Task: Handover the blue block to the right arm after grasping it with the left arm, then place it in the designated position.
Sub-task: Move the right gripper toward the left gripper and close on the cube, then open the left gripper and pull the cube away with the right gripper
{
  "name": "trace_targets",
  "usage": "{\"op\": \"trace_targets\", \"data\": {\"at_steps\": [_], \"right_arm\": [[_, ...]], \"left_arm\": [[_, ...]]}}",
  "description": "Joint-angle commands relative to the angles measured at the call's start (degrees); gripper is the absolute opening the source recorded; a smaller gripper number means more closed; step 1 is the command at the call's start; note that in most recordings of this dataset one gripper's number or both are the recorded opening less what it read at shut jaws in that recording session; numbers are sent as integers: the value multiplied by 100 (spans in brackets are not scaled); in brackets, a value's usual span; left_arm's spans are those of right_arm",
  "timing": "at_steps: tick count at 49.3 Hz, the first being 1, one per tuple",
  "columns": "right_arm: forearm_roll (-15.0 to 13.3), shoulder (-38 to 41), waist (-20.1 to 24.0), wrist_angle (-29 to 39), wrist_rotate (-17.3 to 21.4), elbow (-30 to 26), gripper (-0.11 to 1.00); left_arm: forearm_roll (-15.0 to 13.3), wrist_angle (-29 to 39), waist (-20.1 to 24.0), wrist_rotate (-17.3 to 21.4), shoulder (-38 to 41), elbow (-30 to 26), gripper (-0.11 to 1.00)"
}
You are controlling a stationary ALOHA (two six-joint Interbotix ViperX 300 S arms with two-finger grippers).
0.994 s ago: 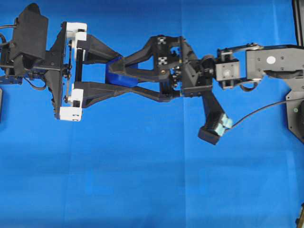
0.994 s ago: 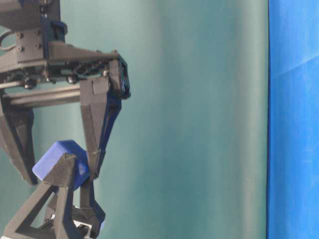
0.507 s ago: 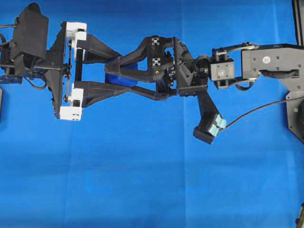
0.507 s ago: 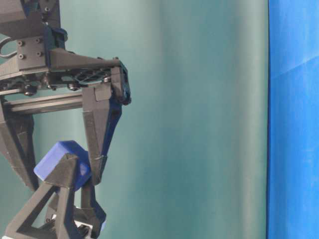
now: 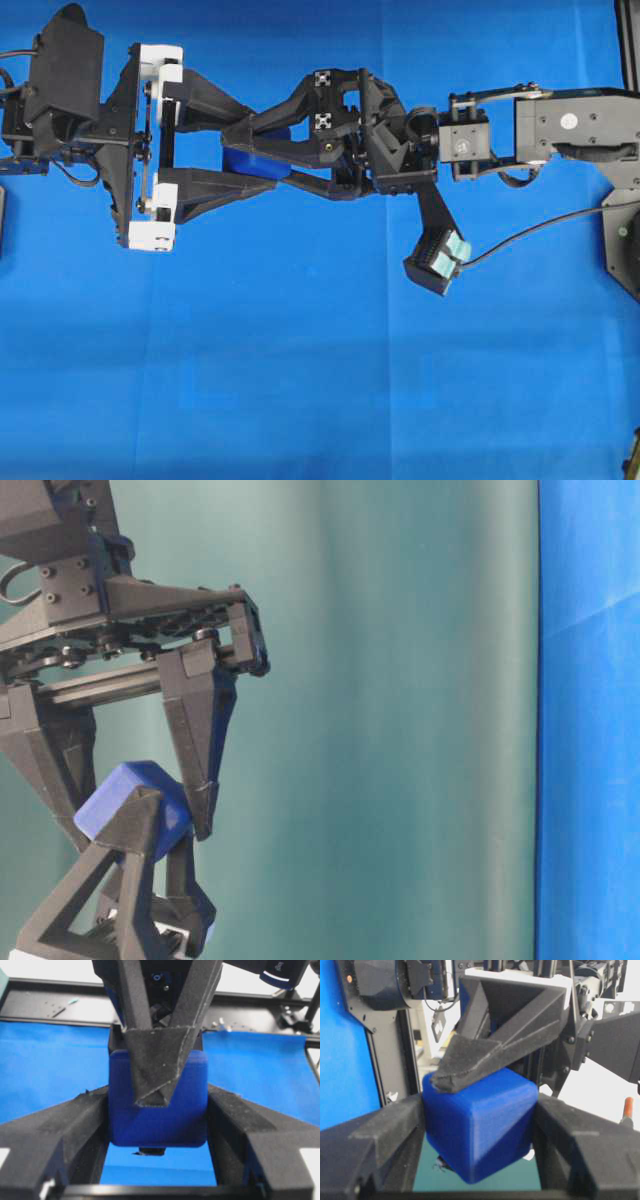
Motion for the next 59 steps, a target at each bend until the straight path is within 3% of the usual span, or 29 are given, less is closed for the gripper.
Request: {"op": "trace_targets", "data": {"at_steps": [1, 40, 49, 59], "right_arm": [[35, -185, -18, 0, 18, -114, 53], [70, -185, -18, 0, 26, -114, 53], [70, -185, -18, 9, 26, -114, 53], [70, -185, -18, 9, 26, -105, 53]], "left_arm": [[9, -35, -18, -9, -229, -70, 49], [0, -79, -53, -53, -229, -88, 50], [0, -167, -79, -44, -237, -70, 89], [0, -149, -79, -26, -246, -70, 93]]}}
